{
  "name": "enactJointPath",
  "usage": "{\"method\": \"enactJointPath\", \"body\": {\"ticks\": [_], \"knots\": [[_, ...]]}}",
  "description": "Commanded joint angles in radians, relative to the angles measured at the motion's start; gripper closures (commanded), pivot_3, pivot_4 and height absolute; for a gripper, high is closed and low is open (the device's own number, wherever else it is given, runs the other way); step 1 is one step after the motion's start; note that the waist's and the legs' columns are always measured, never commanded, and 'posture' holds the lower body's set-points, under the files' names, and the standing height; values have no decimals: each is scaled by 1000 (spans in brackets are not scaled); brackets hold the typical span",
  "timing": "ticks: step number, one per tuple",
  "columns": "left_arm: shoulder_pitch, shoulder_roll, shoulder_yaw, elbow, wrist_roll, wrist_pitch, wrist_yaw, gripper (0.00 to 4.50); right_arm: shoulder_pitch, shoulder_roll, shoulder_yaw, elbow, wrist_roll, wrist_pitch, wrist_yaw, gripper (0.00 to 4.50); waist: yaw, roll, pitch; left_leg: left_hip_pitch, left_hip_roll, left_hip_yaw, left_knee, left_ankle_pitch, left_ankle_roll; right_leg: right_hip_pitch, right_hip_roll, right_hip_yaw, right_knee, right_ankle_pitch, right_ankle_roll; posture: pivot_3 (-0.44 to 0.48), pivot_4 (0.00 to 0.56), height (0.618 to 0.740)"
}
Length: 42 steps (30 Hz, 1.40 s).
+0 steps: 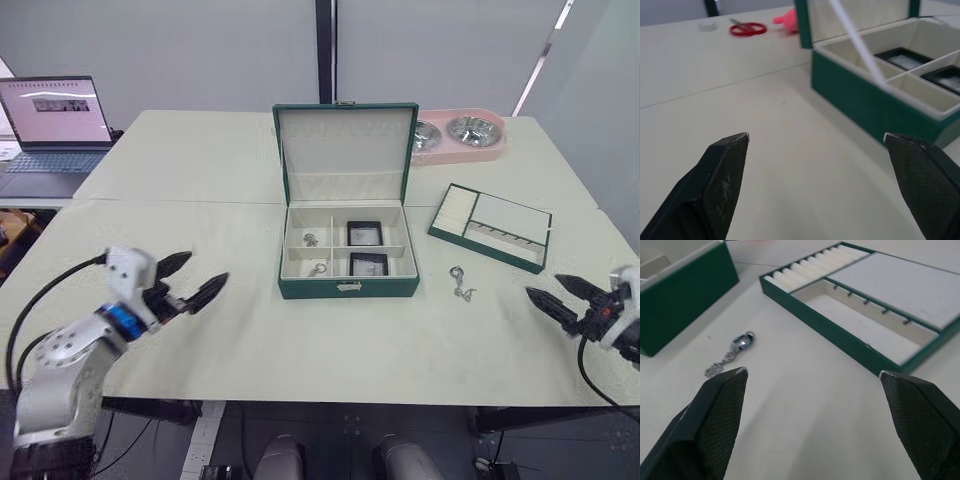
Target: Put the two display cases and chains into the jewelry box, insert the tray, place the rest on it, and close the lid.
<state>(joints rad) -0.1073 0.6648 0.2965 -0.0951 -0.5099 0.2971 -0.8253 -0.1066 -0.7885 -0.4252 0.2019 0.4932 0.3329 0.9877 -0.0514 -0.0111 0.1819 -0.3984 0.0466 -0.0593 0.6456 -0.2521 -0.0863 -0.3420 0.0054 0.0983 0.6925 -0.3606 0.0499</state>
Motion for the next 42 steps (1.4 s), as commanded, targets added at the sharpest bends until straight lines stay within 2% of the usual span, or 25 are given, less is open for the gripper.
{"method": "enactJointPath", "body": {"ticks": [1, 4, 8, 15, 23, 29, 33, 36, 42], "knots": [[-74, 10, -99, -83, -13, 41, -57, 0, -94, -69, 71, 6, -11, 32, 80, 34, -1, 0, 0, 0, 0, 0, 0, 0, 0, 0, 0, 0, 0, 0, 0, 0, 150, 740], [-147, -6, -188, -112, -7, 58, -98, 0, -201, -109, 149, 56, -39, 59, 128, 34, -3, 0, 0, 0, 0, 1, 0, 0, 0, 0, 0, 1, 0, 0, 0, 0, 150, 740], [-274, -72, -315, -135, -9, 86, -133, 0, -354, -132, 273, 204, -139, 5, 200, 34, -2, -1, 0, -1, 0, 1, 1, 0, 0, 0, 0, 0, 0, 0, 0, 0, 150, 740], [-393, -212, -464, -63, 65, 41, -146, 0, -611, -78, 436, 563, -331, -193, 237, 34, -4, -1, 1, -1, 0, 1, 1, 0, 0, 0, 0, 0, -2, 0, 0, 0, 150, 740], [-411, -356, -519, 25, 160, -51, -78, 0, -780, -7, 476, 887, -447, -372, 194, 34, -5, -1, 1, -1, 0, 2, 1, 1, -1, 0, -1, 1, -2, 0, 0, 0, 150, 740], [-411, -423, -527, 52, 198, -90, -36, 0, -823, 21, 473, 988, -490, -424, 157, 34, -6, -1, 1, -1, -1, 3, 1, 2, -4, 0, -1, 1, -2, 0, 0, 0, 150, 740], [-405, -438, -534, 53, 215, -104, -31, 0, -838, 28, 467, 1011, -501, -438, 145, 897, -6, -1, 1, -1, 0, 3, 1, 2, -4, 0, -1, 1, -2, 0, 0, 0, 150, 740], [-405, -443, -529, 60, 220, -111, -30, 0, -846, 30, 463, 1021, -508, -446, 131, 1993, -6, -1, 1, -1, 0, 3, 1, 2, -4, 0, -1, 1, -2, 0, 0, 0, 150, 740], [-411, -450, -524, 67, 222, -113, -29, 0, -850, 31, 454, 1031, -514, -452, 120, 3519, -5, -1, 1, -1, 0, 3, 1, 2, -4, 0, -2, 0, -2, 0, 0, 0, 150, 740]]}}
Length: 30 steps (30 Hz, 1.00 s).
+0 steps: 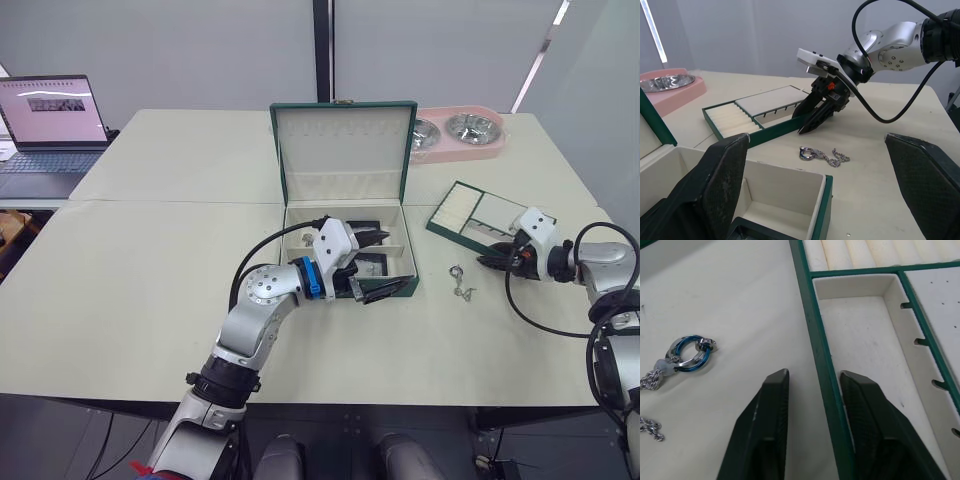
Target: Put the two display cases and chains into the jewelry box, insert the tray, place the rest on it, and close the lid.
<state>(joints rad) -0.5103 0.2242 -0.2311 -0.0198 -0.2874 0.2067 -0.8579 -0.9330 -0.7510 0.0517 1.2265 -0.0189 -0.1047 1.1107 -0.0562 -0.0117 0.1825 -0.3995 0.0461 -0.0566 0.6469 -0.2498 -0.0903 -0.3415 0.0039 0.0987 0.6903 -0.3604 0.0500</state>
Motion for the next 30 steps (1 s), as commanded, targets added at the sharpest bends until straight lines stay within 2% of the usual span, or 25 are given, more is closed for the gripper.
{"method": "enactJointPath", "body": {"ticks": [1, 4, 5, 16, 30], "knots": [[-8, -10, 4, -8, 0, -22, 4, 0, -24, -6, -25, 6, -2, -15, -5, 3755, 0, 0, 0, 0, 0, 0, 0, 0, 0, 0, 0, 0, 0, 0, 0, 0, 150, 740], [-9, -12, 7, -9, -3, -19, 4, 0, -25, -8, -34, 5, 6, -14, -7, 4448, 0, 0, 0, 0, 0, 0, 0, 0, 0, 0, 0, 0, 0, 0, 0, 0, 150, 740], [-8, -12, 9, -11, -5, -17, 4, 0, -25, -9, -39, 4, 7, -14, -6, 4479, 0, 0, 0, 0, 0, 0, 0, 0, 0, 0, 0, 0, 0, 0, 0, 0, 150, 740], [1, -5, 26, -33, -24, -9, 2, 0, -8, -24, -68, -27, 20, -11, 28, 4479, 0, 0, 0, 0, 0, 0, 0, 0, 0, 0, 0, 0, 0, 0, 0, 0, 150, 740], [150, 127, 106, -194, -71, 27, -6, 0, 0, -18, -86, -44, 22, -2, 35, 4479, 0, 0, 0, 0, 0, 0, 0, 0, 0, 0, -1, 0, 0, 0, 0, 0, 150, 740]]}}
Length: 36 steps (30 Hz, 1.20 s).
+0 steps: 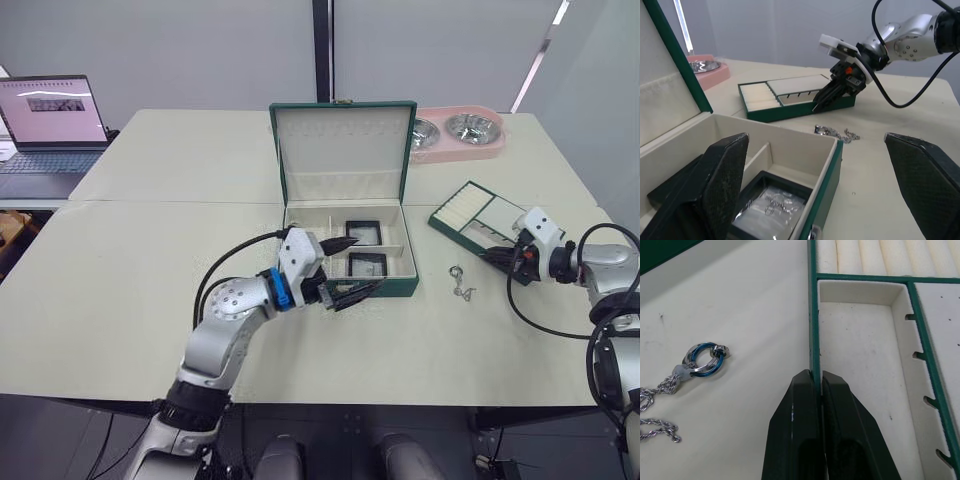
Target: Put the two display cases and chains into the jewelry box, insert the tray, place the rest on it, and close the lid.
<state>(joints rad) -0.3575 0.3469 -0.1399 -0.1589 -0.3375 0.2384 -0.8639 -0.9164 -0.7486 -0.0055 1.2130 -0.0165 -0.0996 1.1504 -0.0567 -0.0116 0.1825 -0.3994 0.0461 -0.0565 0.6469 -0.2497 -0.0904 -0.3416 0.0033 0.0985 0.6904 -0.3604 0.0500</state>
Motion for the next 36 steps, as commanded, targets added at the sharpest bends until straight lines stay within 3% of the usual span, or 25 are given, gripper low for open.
{"method": "enactJointPath", "body": {"ticks": [1, 23, 36], "knots": [[2, 10, 23, -63, -27, -3, 3, 0, -18, -18, -28, -30, 18, -7, -6, 4479, 0, 0, 0, 0, 0, 0, 0, 0, 0, 0, 0, 0, 0, 0, 0, 0, 150, 740], [436, 203, 316, -229, -131, -55, -10, 0, -47, -9, -14, -11, -3, -6, -5, 4479, -3, 1, 0, 0, 1, 1, -1, 0, 1, -1, -1, 0, 0, 0, 0, 0, 150, 740], [438, 215, 328, -238, -156, -67, -18, 0, -53, -6, -16, -5, -9, -8, -1, 4479, -3, 1, 0, 1, 0, 1, -1, -2, 4, -1, -1, 0, 0, 0, 0, 0, 150, 740]]}}
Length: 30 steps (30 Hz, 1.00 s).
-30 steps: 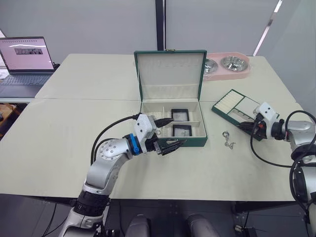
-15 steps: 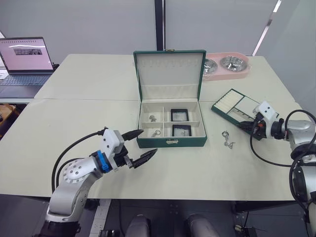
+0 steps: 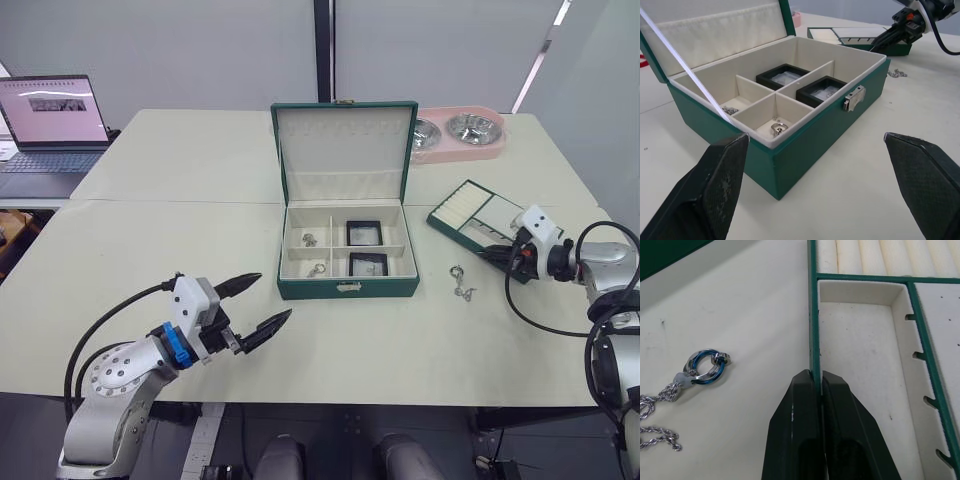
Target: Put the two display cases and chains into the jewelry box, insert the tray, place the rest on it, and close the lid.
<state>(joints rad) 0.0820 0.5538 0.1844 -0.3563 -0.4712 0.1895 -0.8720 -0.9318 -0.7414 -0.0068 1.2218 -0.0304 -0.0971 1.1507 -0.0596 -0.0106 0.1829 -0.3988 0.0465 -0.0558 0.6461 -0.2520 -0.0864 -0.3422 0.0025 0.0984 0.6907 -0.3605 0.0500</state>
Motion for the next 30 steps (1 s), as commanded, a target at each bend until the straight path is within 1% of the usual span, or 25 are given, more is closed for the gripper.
{"method": "enactJointPath", "body": {"ticks": [1, 13, 16, 19, 21, 23, 24, 26, 29, 30], "knots": [[0, 8, 3, -40, -21, -19, -12, 0, -38, -15, -14, -13, 5, -11, -1, 4479, 0, 0, 0, 0, 0, 0, 0, 0, 0, 0, 0, 0, 0, 0, 0, 0, 150, 740], [-1, -1, -7, -34, -14, -25, -15, 0, -34, -38, -21, -32, 12, -10, 18, 4479, 0, 0, 0, 0, 0, 0, 0, 0, 0, 0, 0, 0, 0, 0, 0, 0, 150, 740], [3, -1, -4, -40, -15, -25, -13, 0, -19, -67, -32, -76, 29, -3, 56, 4479, 0, 0, 0, 0, 0, 0, 0, 0, 0, 0, 0, 0, 0, 0, 0, 0, 150, 740], [10, -1, -2, -47, -16, -24, -11, 0, 18, -99, -40, -170, 55, 26, 113, 4479, 1, 0, 0, 0, 0, 0, 0, 0, 0, 0, 0, 0, 0, 0, 0, 0, 150, 740], [20, -2, 0, -52, -18, -23, -9, 0, 73, -130, -52, -295, 88, 77, 162, 4479, 2, 0, 0, 0, 0, 0, 0, 0, 0, 0, 0, 0, 0, 0, 0, 0, 150, 740], [27, -3, 2, -58, -21, -20, -8, 0, 143, -160, -70, -457, 138, 164, 200, 4479, 3, 0, 0, 0, 0, 0, 0, 0, 0, 0, 0, 0, 0, 0, 0, 0, 150, 740], [31, -3, 3, -60, -25, -17, -8, 0, 192, -179, -82, -572, 174, 227, 220, 4479, 4, 0, 0, 0, 0, -1, 0, 0, 0, 0, 0, 0, 0, 0, 0, 0, 150, 740], [36, -8, 11, -63, -34, -11, 0, 0, 313, -219, -113, -867, 268, 391, 247, 4479, 7, 1, 0, 0, 0, -1, 0, 0, 0, 0, 0, 0, 0, 0, 0, 0, 150, 740], [44, -13, 14, -68, -41, -7, 10, 0, 417, -253, -141, -1162, 369, 576, 231, 4479, 4, 3, 0, 0, 0, -1, 0, 0, 0, 0, 0, 0, 1, 0, 0, 0, 150, 740], [49, -14, 12, -72, -41, -7, 13, 0, 436, -261, -148, -1228, 395, 623, 223, 4479, 2, 3, 0, 0, 0, -1, 0, 0, 0, 0, 0, 0, 1, 0, 0, 0, 150, 740]]}}
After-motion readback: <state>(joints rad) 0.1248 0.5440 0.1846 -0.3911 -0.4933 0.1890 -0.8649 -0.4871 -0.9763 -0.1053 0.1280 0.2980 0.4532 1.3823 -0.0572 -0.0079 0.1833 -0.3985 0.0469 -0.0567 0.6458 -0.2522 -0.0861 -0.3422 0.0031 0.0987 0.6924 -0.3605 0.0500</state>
